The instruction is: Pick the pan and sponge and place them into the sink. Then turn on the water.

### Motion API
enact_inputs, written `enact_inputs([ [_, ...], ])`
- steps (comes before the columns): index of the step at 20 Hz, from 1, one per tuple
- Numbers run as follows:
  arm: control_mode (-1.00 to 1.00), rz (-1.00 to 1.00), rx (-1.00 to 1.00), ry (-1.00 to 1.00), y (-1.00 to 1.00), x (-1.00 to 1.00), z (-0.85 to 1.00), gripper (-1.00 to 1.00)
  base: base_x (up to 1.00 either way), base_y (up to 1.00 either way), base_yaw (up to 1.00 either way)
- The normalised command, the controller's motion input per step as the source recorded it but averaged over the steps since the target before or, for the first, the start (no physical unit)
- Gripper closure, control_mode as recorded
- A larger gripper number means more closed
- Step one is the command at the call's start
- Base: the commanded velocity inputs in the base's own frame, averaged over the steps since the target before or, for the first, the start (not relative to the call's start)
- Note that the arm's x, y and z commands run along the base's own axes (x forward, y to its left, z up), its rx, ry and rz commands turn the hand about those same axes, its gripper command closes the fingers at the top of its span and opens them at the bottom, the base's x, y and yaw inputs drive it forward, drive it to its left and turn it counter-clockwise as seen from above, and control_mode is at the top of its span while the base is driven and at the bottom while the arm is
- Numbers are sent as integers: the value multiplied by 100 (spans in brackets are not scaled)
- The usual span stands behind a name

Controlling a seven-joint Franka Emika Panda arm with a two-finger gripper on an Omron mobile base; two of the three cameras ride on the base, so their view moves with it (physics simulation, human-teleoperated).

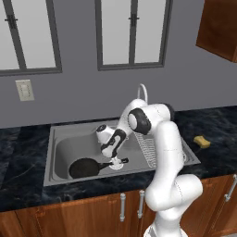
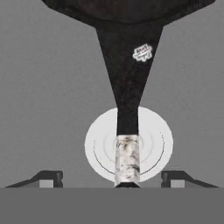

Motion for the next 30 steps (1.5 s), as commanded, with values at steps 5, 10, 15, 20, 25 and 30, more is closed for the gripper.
enact_inputs([
  [5,-100,0,0,0,21,-23,100,-100,0,0,0],
  [10,-100,0,2,-1,2,-45,100,-100,0,0,0],
  [15,-100,-1,5,0,-8,-81,100,-100,0,0,0],
  [20,-100,-11,10,0,-35,-79,89,-100,0,0,0],
  [25,-100,-27,11,0,-43,-82,84,-100,0,0,0],
  [30,-100,-41,5,0,-22,-91,86,-100,0,0,0],
])
